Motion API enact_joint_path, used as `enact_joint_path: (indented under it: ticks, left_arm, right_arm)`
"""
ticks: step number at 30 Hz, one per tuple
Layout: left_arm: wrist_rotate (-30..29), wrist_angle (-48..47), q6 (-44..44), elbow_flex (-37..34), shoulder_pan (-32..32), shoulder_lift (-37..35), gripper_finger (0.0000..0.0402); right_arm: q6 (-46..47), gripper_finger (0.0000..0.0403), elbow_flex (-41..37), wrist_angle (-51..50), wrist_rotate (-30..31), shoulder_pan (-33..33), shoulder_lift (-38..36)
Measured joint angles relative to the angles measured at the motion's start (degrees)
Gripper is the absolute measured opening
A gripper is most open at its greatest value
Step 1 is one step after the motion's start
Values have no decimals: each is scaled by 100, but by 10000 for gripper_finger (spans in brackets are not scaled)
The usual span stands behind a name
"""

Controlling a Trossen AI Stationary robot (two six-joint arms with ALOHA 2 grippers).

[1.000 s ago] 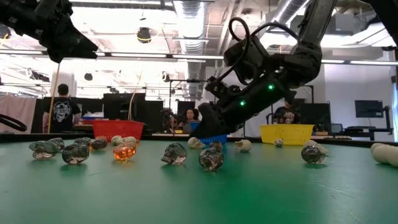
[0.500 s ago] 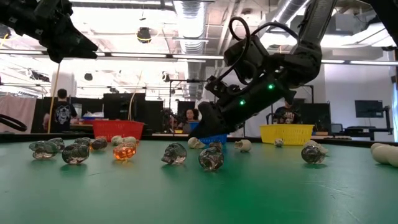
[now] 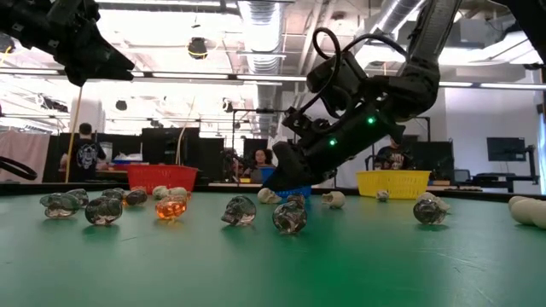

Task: Sort Halloween decoration
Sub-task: Put the orange pumpkin toy into the red bin

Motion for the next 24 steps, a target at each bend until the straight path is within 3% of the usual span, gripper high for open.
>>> enact_joint_path:
  ticks: [24]
  left_arm:
    - [0,0,0,0,-2,0,169]
  right_arm:
    - [34,225,0,-198,-27,-3,0]
